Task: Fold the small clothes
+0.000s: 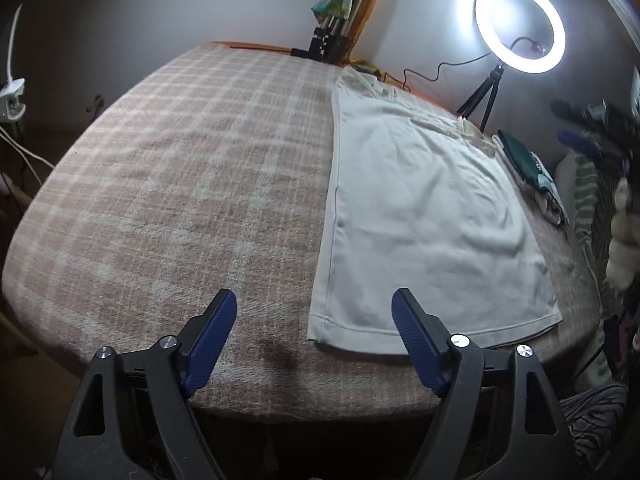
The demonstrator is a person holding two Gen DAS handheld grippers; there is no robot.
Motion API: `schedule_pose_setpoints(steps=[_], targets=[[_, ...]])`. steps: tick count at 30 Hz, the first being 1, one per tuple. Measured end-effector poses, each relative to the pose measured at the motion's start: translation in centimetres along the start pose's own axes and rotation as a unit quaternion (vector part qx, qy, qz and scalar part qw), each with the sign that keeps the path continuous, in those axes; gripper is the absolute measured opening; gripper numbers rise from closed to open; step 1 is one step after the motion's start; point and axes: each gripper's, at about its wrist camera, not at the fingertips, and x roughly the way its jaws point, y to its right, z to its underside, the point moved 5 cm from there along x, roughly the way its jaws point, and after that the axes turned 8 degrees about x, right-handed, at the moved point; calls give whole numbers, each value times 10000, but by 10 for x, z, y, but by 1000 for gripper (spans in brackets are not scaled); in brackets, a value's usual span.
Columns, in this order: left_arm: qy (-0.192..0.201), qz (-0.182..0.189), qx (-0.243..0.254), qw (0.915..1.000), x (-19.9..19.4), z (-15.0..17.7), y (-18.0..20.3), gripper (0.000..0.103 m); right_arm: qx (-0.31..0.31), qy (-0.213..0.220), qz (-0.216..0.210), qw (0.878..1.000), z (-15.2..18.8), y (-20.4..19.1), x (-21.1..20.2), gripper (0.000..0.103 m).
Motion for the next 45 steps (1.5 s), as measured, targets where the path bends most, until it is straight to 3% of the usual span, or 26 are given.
schedule_pose_setpoints(steps=[2, 6, 10, 14, 17, 19, 23, 30, 34, 37, 42, 45], targets=[[-96, 96, -37, 9999, 5, 1, 0, 66, 8, -249, -184, 9995, -11, -12, 21, 65], [-199, 193, -84, 9996, 12, 3, 1, 61, 67, -666, -468, 9967, -29, -39, 62, 59], [-177, 92, 50, 9998, 18, 2, 2, 55, -29, -924, -469, 9946, -45, -64, 109, 58], [-121, -9, 160, 9998, 20, -1, 2, 43, -28, -1205, -423, 9918, -54, -84, 161, 56], [-122, 235, 106, 9996, 22, -3, 2, 33, -42, -1426, -407, 9889, -56, -94, 196, 55], [-148, 704, -88, 9974, 25, -3, 2, 24, -96, -1570, -269, 9872, -56, -99, 219, 52], [-178, 1081, -322, 9935, 29, -5, -3, 11, -24, -1830, -94, 9831, -55, -100, 260, 46], [-65, 1279, -231, 9915, 29, -12, 3, 7, 123, -1997, 147, 9797, -65, -90, 302, 43], [29, 1282, -40, 9917, 25, -15, 13, 7, -187, -2097, 484, 9764, -67, -91, 314, 42], [41, 1283, -20, 9917, 27, -16, 17, 7, -295, -2247, 501, 9727, -65, -98, 314, 42], [104, 1372, 63, 9905, 27, -17, 25, 7, -950, -2430, 740, 9625, -57, -114, 325, 42], [160, 1375, 172, 9902, 24, -19, 29, 6, -1349, -2335, 980, 9580, -51, -119, 330, 30]])
